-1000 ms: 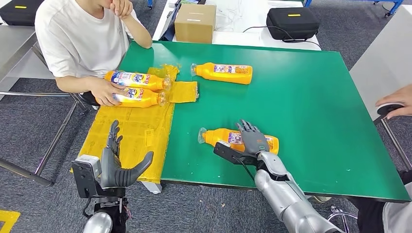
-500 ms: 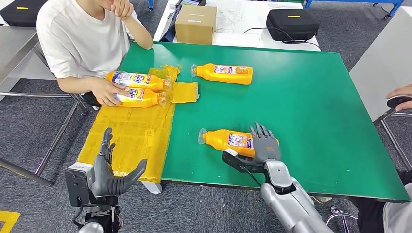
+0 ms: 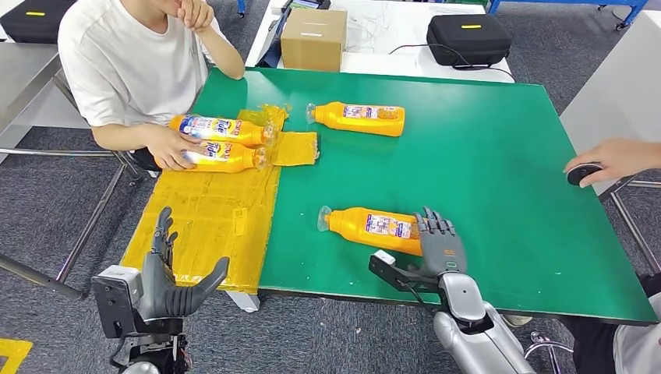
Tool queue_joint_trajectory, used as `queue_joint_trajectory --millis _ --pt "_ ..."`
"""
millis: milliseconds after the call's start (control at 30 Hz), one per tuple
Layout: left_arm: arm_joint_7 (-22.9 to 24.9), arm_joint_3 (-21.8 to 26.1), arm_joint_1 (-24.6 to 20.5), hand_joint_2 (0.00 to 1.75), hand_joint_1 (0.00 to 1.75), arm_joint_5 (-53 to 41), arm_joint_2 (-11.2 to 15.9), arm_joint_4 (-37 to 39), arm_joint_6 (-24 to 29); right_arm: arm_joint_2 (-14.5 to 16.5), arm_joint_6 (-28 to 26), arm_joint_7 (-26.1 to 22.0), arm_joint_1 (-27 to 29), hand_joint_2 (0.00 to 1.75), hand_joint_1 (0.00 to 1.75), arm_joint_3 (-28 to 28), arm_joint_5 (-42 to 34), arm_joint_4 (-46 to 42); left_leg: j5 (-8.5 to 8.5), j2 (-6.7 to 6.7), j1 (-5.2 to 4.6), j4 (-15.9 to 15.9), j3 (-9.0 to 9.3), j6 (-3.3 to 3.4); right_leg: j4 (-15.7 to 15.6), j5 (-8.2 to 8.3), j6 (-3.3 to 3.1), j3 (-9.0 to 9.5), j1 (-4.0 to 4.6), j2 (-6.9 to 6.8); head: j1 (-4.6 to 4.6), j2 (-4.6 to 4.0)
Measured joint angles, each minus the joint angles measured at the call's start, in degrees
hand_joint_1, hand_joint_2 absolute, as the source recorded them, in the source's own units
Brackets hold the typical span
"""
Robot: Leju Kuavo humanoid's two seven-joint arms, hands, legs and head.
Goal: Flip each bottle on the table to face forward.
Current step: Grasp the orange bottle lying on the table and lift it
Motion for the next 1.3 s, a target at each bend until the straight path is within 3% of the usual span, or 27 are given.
queue_joint_trajectory --millis 167,533,800,1000,1067,1133,1167,1200,1300 --pt "-0.06 0.24 -1.15 1.75 0.00 0.86 -0.01 0.88 -0.36 0.46 0.92 -3.30 -1.97 1.75 0.00 -1.47 -3.62 2.84 -0.01 0.02 0.00 -0.01 0.03 0.00 0.00 0.02 -0.01 0.03 0.00 0.02 0.01 0.00" --pt "-0.65 -0.41 -5.57 1.75 0.00 4.74 -0.01 5.92 -0.37 5.47 -4.76 -10.16 -12.63 1.75 0.00 -3.74 -9.11 21.79 0.09 0.09 0.01 -0.01 0.28 -0.02 0.01 0.16 -0.13 0.21 0.01 0.07 -0.01 0.00" --pt "-0.65 -1.28 -7.62 1.75 0.00 7.55 -0.01 8.30 -0.30 8.72 -3.83 -10.76 -17.71 1.75 0.00 -3.85 -9.09 29.39 0.09 0.28 0.01 -0.01 0.29 -0.03 0.01 0.19 -0.15 0.17 0.02 0.11 0.00 0.00" --pt "-0.69 -1.34 -7.71 1.75 0.00 7.66 0.01 8.73 0.01 9.42 -3.10 -10.76 -18.88 1.75 0.00 -3.85 -9.08 31.24 0.09 0.29 0.02 -0.01 0.29 -0.03 0.02 0.19 -0.15 0.17 0.03 0.11 0.01 0.00" --pt "-0.69 -1.34 -7.73 1.75 0.00 7.66 0.02 8.79 0.03 9.49 -2.86 -10.76 -19.08 1.75 0.55 -3.85 -9.10 31.52 0.09 0.29 0.02 -0.01 0.29 -0.03 0.02 0.19 -0.15 0.16 0.03 0.12 0.01 0.00" --pt "-0.77 -1.29 -7.96 1.75 0.00 7.75 0.08 9.16 0.32 9.66 0.42 -10.69 -20.40 1.75 1.42 -3.62 -9.35 33.05 0.05 0.36 0.02 -0.01 0.40 -0.06 0.00 0.18 -0.17 0.21 0.04 0.22 0.01 0.00" --pt "-0.88 -1.24 -8.13 1.75 0.00 7.80 0.14 9.39 0.43 9.71 2.97 -10.60 -21.23 1.75 1.64 -3.38 -9.65 34.02 0.02 0.41 0.03 -0.02 0.51 -0.09 -0.01 0.17 -0.19 0.25 0.04 0.28 0.01 0.00" --pt "-1.02 -1.20 -8.31 1.75 0.00 7.86 0.22 9.61 0.46 9.73 5.52 -10.49 -22.06 1.75 1.75 -3.11 -10.02 34.97 -0.01 0.46 0.03 -0.03 0.62 -0.11 -0.02 0.16 -0.21 0.28 0.04 0.34 0.01 0.00" --pt "-1.34 -1.20 -8.47 1.75 0.00 8.29 0.54 9.73 -0.52 9.53 8.36 -10.20 -23.10 1.75 1.75 -2.62 -11.20 36.22 -0.03 0.44 0.03 -0.03 0.83 -0.11 -0.04 0.06 -0.23 0.16 0.04 0.36 0.01 0.00"
